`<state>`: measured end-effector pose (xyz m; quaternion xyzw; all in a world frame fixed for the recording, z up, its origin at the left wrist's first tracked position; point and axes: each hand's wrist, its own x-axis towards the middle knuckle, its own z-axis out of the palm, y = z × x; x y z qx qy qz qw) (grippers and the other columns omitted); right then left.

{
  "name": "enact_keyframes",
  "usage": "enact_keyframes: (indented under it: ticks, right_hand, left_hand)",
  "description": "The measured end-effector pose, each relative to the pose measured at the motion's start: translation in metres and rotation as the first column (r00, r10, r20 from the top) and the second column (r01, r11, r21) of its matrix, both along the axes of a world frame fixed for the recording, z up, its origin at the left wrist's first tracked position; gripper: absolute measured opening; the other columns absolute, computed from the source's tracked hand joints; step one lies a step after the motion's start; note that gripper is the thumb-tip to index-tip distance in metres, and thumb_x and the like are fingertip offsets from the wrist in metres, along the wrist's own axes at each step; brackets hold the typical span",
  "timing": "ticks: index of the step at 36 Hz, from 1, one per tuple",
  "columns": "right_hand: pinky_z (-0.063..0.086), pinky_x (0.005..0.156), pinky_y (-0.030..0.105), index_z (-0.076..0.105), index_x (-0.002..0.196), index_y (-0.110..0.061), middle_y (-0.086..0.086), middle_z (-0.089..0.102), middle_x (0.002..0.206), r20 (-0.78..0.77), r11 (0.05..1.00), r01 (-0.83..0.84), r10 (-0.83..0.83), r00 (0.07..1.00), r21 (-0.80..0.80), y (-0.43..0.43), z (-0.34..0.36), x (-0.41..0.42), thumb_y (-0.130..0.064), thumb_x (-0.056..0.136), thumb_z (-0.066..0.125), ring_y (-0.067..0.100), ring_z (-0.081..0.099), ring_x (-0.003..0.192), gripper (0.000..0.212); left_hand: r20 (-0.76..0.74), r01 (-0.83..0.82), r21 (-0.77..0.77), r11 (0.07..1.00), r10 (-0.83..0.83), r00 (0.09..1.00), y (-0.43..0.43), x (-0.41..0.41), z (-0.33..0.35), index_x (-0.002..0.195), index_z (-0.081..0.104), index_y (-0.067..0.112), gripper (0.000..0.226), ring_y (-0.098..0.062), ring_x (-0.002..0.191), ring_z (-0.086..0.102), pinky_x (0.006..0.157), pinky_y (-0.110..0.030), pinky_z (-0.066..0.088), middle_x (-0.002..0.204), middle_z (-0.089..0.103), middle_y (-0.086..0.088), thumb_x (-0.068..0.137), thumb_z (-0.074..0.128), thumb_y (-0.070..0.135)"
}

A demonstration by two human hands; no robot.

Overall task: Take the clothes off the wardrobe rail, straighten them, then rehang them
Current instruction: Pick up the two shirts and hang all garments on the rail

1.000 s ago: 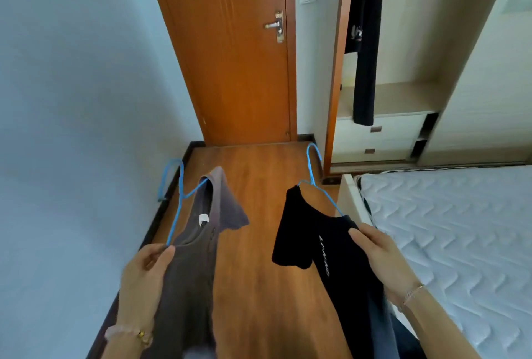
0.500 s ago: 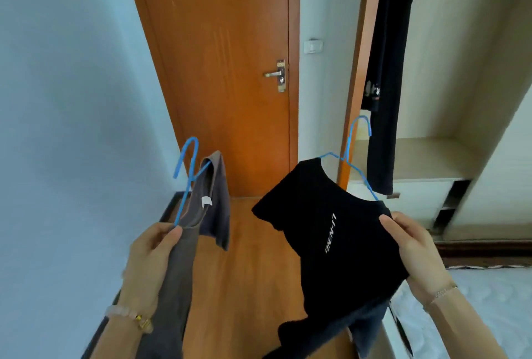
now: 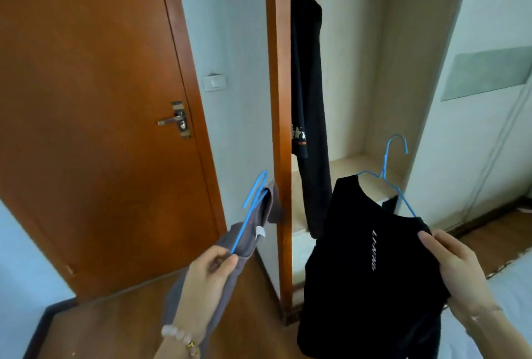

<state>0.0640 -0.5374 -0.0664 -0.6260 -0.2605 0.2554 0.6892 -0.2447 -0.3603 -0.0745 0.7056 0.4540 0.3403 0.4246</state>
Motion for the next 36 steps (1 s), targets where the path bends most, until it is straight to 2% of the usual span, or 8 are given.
enact_keyframes:
  ticks: [3, 9, 15, 20, 22, 26, 30, 36]
  right_hand:
    - [0.034, 0.037, 0.007, 0.055, 0.06, -0.014, -0.01, 0.051, 0.044, 0.014, 0.998, 0.061, -0.061, 0.998, 0.005, 0.024, -0.004, 0.029, -0.013, 0.094, 0.052, 0.002, 0.048, 0.037, 0.034]
    - [0.041, 0.042, 0.008, 0.064, 0.087, -0.006, -0.005, 0.061, 0.055, -0.031, 0.979, 0.203, -0.203, 0.979, -0.002, 0.066, 0.002, 0.1, -0.021, 0.092, 0.055, 0.006, 0.057, 0.044, 0.018]
    - [0.036, 0.045, 0.008, 0.065, 0.079, -0.017, 0.0, 0.059, 0.06, 0.05, 0.914, 0.398, -0.396, 0.917, -0.075, 0.105, 0.019, 0.154, -0.085, 0.023, 0.066, 0.013, 0.056, 0.053, 0.088]
    - [0.034, 0.046, 0.017, 0.06, 0.08, -0.009, 0.01, 0.054, 0.068, 0.166, 0.887, 0.455, -0.438, 0.883, -0.076, 0.134, 0.025, 0.184, -0.086, 0.033, 0.063, 0.02, 0.05, 0.064, 0.09]
    - [0.037, 0.052, 0.02, 0.063, 0.081, -0.012, 0.015, 0.06, 0.073, 0.221, 0.876, 0.477, -0.452, 0.864, -0.073, 0.14, 0.025, 0.193, -0.081, 0.046, 0.063, 0.02, 0.054, 0.068, 0.077]
    - [0.041, 0.054, 0.015, 0.067, 0.082, -0.022, 0.017, 0.067, 0.078, 0.218, 0.867, 0.498, -0.481, 0.849, -0.025, 0.164, 0.031, 0.228, -0.025, 0.085, 0.06, 0.009, 0.059, 0.064, 0.009]
    - [0.036, 0.048, 0.014, 0.067, 0.074, -0.019, 0.004, 0.06, 0.059, 0.31, 0.865, 0.5, -0.462, 0.831, -0.05, 0.187, 0.03, 0.273, -0.007, 0.089, 0.057, 0.006, 0.053, 0.052, 0.022]
    - [0.036, 0.051, -0.001, 0.058, 0.059, -0.008, -0.001, 0.059, 0.049, 0.37, 0.878, 0.475, -0.421, 0.828, -0.064, 0.238, 0.056, 0.319, 0.01, 0.086, 0.054, -0.007, 0.048, 0.038, 0.032]
  left_hand:
    - [0.033, 0.11, -0.014, 0.994, -0.11, 0.993, 0.034, 0.046, 0.001, 0.078, 0.063, 0.003, 0.013, 0.002, 0.052, 0.053, 0.051, -0.008, 0.036, 0.055, 0.06, 0.011, 0.091, 0.062, 0.008]
    - [0.108, 0.258, -0.085, 0.963, -0.248, 0.963, 0.103, 0.144, 0.015, 0.067, 0.061, 0.007, 0.021, 0.004, 0.05, 0.05, 0.051, -0.007, 0.035, 0.051, 0.054, 0.002, 0.087, 0.068, 0.006]
    - [0.112, 0.376, -0.128, 0.918, -0.363, 0.925, 0.171, 0.236, 0.035, 0.063, 0.06, 0.014, 0.02, 0.003, 0.048, 0.045, 0.05, -0.009, 0.033, 0.048, 0.052, 0.009, 0.065, 0.066, 0.032]
    - [0.234, 0.444, -0.264, 0.856, -0.39, 0.891, 0.207, 0.312, 0.042, 0.062, 0.064, 0.014, 0.02, -0.011, 0.062, 0.049, 0.056, -0.022, 0.033, 0.055, 0.055, 0.006, 0.08, 0.073, 0.014]
    - [0.294, 0.468, -0.304, 0.83, -0.386, 0.875, 0.215, 0.336, 0.044, 0.068, 0.065, 0.01, 0.019, -0.018, 0.07, 0.048, 0.06, -0.026, 0.032, 0.065, 0.055, -0.004, 0.087, 0.065, 0.01]
    - [0.427, 0.529, -0.371, 0.763, -0.366, 0.827, 0.238, 0.397, 0.055, 0.073, 0.066, 0.008, 0.016, -0.022, 0.075, 0.05, 0.061, -0.028, 0.036, 0.077, 0.056, -0.013, 0.088, 0.062, 0.009]
    - [0.562, 0.631, -0.404, 0.662, -0.364, 0.743, 0.259, 0.452, 0.067, 0.094, 0.071, 0.002, 0.014, -0.027, 0.086, 0.062, 0.077, -0.034, 0.046, 0.091, 0.07, -0.019, 0.087, 0.059, 0.0]
    - [0.655, 0.773, -0.284, 0.567, -0.474, 0.588, 0.299, 0.52, 0.09, 0.102, 0.068, 0.003, 0.054, -0.019, 0.074, 0.066, 0.06, -0.017, 0.052, 0.086, 0.074, -0.011, 0.049, 0.067, 0.001]
